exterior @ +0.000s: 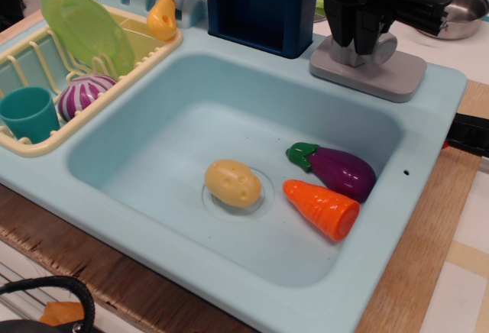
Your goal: Turn lever vertical to-front
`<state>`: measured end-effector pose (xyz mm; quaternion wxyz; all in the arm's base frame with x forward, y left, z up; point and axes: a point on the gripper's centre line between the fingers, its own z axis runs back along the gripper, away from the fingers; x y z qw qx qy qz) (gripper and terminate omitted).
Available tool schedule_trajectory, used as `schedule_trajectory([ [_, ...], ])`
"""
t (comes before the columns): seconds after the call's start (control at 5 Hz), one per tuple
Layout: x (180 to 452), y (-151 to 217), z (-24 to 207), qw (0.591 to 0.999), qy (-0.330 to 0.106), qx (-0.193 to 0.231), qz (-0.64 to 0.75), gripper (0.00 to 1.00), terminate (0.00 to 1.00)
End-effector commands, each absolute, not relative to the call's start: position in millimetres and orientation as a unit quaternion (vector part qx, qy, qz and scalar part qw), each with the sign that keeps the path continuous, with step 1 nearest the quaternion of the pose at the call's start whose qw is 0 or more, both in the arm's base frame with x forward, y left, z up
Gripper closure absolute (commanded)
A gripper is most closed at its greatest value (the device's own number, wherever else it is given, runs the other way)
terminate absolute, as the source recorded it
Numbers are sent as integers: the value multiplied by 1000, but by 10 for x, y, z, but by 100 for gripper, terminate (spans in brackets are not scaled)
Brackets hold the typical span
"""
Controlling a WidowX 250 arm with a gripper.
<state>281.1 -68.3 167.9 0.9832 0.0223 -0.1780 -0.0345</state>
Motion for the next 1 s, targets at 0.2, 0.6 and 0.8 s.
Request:
schedule_trajectory([
  [0.2, 2400, -651, 1362, 998, -53, 12, 9, 100, 0],
  [0.6, 2223, -588, 1304, 999, -33, 15, 23, 100, 0],
  [0.8, 2225, -566, 1185, 1000, -16, 2, 19, 100, 0],
])
